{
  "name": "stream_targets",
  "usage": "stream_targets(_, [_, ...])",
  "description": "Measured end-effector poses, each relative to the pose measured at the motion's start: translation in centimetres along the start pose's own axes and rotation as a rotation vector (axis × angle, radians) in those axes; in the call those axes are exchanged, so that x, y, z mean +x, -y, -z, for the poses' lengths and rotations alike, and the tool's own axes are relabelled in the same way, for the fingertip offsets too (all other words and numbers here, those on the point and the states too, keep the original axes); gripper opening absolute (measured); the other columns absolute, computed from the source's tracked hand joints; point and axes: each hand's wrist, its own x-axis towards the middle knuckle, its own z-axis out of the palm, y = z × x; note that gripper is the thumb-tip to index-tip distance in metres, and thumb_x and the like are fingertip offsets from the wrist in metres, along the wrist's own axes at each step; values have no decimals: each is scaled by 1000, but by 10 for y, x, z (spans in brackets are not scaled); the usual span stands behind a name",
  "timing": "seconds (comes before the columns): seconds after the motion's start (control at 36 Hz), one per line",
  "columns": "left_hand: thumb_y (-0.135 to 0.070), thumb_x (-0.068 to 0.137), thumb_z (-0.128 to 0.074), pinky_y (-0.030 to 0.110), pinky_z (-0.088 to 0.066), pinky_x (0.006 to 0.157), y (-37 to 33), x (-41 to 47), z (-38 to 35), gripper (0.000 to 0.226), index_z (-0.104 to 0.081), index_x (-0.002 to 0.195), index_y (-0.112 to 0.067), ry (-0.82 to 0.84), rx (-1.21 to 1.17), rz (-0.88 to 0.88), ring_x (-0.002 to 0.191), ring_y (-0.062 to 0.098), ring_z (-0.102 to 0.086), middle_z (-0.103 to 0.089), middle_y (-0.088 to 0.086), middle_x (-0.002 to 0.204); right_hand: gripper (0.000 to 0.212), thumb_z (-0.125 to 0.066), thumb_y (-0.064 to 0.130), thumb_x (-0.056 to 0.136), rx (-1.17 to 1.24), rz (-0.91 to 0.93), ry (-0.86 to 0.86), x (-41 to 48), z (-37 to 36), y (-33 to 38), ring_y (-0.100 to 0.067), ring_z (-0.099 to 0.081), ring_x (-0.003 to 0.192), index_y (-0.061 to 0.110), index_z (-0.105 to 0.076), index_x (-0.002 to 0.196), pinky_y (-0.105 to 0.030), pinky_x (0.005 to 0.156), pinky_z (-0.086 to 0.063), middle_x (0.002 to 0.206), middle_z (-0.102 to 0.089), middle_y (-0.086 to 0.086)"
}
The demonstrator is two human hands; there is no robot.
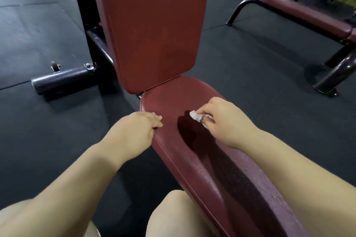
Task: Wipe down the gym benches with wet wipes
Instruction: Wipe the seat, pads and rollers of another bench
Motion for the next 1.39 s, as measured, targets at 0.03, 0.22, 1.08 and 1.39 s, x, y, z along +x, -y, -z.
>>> stream_targets(0.03, [-7,93,-40,3,-9,100,4,-3,1,43,-58,127,-27,-8,-6,8,132,-4,-33,-44,-18,140,26,-49,17,94,4,30,-20,6,-2,8,-22,-56,95,21,-66,113,-30,78,-43,105,-54,1])
stream_targets(0.22, [-2,90,-40,6,-15,102,29,-23,7,52,-52,132,-28,-17,-22,73,133,-1,-34,-40,-17,144,32,-44,15,96,-40,215,-49,59,-25,55,-24,-49,98,21,-61,122,-36,86,-45,108,-49,1])
stream_targets(1.08, [-17,97,-40,24,-43,88,71,-22,57,32,-60,121,-25,-320,-86,357,106,14,-56,-58,-10,121,9,-67,-3,66,-235,600,-22,104,-74,95,-31,-55,62,3,-65,73,-33,47,-50,75,-55,-11])
stream_targets(1.39, [-15,98,-38,31,-44,91,82,-40,44,34,-56,125,-25,-168,-88,411,110,18,-52,-54,-8,124,5,-69,15,78,-414,752,280,96,-65,115,-26,-54,88,15,-69,82,-31,69,-36,80,-67,-2])
